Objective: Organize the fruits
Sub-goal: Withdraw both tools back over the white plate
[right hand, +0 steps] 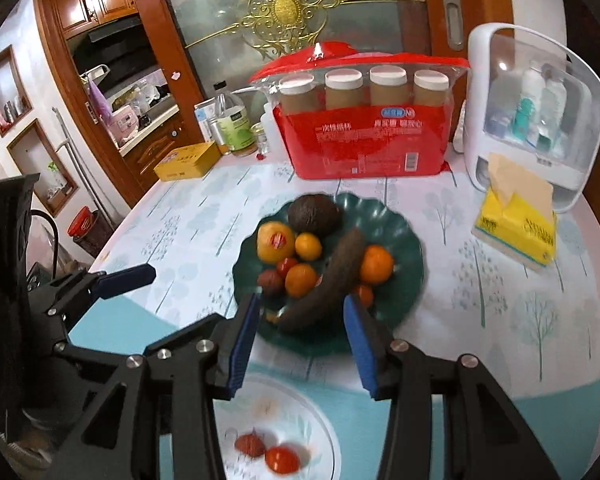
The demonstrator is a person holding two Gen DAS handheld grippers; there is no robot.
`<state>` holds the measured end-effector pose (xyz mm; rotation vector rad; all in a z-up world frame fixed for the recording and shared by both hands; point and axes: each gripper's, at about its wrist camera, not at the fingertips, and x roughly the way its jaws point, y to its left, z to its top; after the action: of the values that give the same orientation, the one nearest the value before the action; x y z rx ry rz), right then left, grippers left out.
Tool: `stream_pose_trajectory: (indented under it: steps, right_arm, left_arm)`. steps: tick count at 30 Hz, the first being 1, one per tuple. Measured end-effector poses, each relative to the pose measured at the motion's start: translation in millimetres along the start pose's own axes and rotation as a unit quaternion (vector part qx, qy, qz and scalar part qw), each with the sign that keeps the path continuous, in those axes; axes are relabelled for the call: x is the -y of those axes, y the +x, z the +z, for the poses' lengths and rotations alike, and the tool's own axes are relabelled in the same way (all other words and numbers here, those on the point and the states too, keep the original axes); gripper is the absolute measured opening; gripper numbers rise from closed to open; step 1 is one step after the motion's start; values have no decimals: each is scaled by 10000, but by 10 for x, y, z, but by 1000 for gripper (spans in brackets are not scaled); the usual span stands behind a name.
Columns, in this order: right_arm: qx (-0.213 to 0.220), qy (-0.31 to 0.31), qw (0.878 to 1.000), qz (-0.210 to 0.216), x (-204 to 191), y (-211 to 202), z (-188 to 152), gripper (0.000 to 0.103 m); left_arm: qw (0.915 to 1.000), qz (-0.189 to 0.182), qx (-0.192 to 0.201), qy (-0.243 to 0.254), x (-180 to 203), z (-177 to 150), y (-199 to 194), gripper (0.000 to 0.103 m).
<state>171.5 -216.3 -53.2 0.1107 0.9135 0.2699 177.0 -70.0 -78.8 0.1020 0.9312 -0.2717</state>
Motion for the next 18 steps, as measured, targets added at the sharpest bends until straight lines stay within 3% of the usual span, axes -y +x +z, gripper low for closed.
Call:
stream_pose_trajectory:
  steps: [13,18]
  right_arm:
    - [-376,-136,9989,-242,-8,-104,-941,45]
    - [-565,-122,9979,-293,20,-28,-1251,45]
  left_arm:
    - [9982,-203,-558,-130,96,-937,103,87]
    - [9970,-284,-666,-275,73,-1120,193,87]
